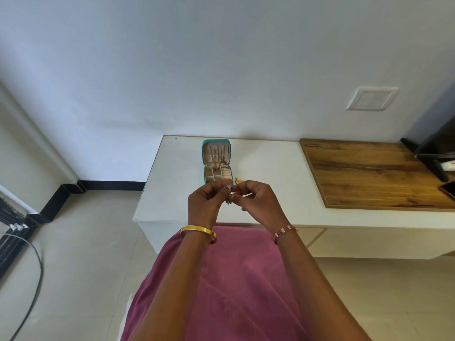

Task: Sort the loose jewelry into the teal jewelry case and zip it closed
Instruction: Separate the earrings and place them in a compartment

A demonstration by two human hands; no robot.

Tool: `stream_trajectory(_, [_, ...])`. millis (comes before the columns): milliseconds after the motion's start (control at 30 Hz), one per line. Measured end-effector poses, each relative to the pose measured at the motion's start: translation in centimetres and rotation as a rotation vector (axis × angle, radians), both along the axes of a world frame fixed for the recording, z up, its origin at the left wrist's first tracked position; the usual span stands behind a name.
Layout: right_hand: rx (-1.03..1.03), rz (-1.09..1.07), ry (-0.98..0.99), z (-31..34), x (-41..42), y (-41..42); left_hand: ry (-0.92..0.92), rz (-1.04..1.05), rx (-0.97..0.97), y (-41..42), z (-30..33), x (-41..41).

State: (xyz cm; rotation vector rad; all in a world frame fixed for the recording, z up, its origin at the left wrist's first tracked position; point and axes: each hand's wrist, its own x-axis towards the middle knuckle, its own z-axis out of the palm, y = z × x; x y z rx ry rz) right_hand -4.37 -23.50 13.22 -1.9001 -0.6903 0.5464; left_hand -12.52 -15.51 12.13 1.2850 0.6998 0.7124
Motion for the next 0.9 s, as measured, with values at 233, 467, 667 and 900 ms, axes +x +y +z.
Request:
stream_trajectory(233, [0.101,-0.079,-0.058,-0.6,-0.4,0.3,-0.018,0.01,-0.082,-0.1,-0.2,0.3])
stream_trajectory(467, [0.046,-0.028,0.027,-1.3,0.0,0.4,-0.036,0.016,-0.193,0.1,-1.0,0.6])
stream_trajectory(667, [0.076,-0.069,0.158,-2.3,0.2,0.8,-0.038,-0.023,-0.273,0.5,-1.7,1.1])
stream_trajectory(900, [0.072,-0.082,0.249,-3.8,1.1,0.5,-0.008,-0.017,-0.348,1.0,-3.0,2.4])
